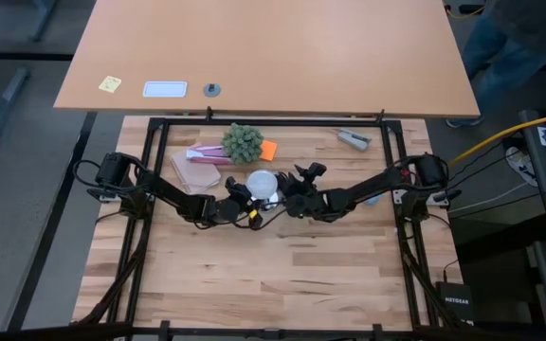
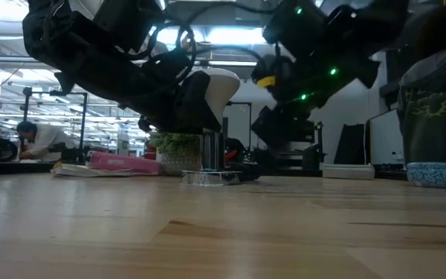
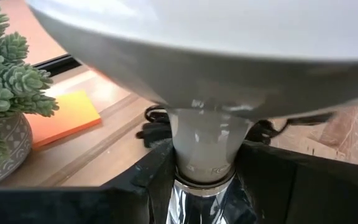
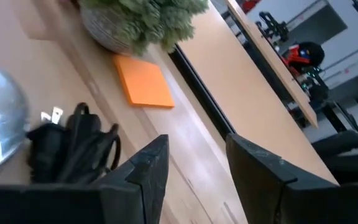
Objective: Screw lightbulb
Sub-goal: Insert the lightbulb into the lamp
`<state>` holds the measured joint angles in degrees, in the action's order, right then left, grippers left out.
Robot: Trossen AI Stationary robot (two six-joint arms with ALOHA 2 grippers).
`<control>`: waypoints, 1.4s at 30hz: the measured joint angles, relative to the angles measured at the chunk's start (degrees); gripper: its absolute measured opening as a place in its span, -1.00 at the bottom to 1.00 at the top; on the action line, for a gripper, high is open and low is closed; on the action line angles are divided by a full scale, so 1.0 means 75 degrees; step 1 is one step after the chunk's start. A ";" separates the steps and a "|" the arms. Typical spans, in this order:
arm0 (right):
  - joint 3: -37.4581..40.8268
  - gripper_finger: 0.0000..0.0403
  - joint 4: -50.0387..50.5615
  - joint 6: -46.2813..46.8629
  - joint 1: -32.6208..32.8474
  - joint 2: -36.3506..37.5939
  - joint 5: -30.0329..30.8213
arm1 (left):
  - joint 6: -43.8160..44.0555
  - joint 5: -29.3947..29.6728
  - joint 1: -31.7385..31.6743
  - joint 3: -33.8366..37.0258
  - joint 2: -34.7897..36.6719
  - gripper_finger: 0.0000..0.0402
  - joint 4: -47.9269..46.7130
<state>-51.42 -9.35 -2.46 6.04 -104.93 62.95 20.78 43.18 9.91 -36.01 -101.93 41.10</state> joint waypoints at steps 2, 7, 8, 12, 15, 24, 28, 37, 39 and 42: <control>0.0000 -0.17 0.0119 0.0000 0.0176 0.0092 0.0000 | 0.0027 0.0012 0.0000 0.0000 0.0000 -0.25 -0.0006; -0.0002 -0.17 0.0302 0.0019 0.0666 0.0173 -0.0037 | 0.0038 0.0049 -0.0006 0.0000 0.0000 -0.25 -0.0012; 0.0000 -0.17 0.0368 0.0083 0.0776 0.0173 -0.0102 | 0.0040 0.0051 -0.0006 0.0000 0.0000 -0.25 -0.0012; -0.0002 -0.17 0.0437 0.0449 0.1198 0.0173 -0.0917 | 0.0040 0.0072 -0.0009 0.0000 0.0000 -0.25 -0.0017; 0.0000 -0.17 0.0422 0.0836 0.1460 0.0173 -0.1942 | 0.0040 0.0090 -0.0009 0.0000 0.0000 -0.25 -0.0020; -0.0003 -0.17 -0.0370 0.1355 0.1589 -0.0021 -0.5933 | 0.0040 0.0107 -0.0015 0.0000 0.0000 -0.25 -0.0026; -0.0003 -0.17 -0.0870 0.1284 0.1539 -0.0430 -0.5597 | 0.0058 0.0125 -0.0015 0.0000 0.0000 -0.25 -0.0025; -0.0032 -0.17 -0.1072 0.1734 0.0766 -0.1124 -0.5425 | 0.0082 0.0127 -0.0015 0.0000 0.0000 -0.25 -0.0026; -0.0038 -0.17 -0.1072 0.1767 0.0576 -0.1138 -0.5466 | 0.0082 0.0130 -0.0015 0.0000 0.0000 -0.25 -0.0026; -0.0032 -0.17 -0.1094 0.1771 0.0286 -0.1141 -0.5482 | 0.0072 0.0188 -0.0020 0.0003 0.0000 -0.25 -0.0038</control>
<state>-51.66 -17.55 10.82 8.18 -113.49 21.84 21.32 44.59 9.76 -35.99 -101.93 40.82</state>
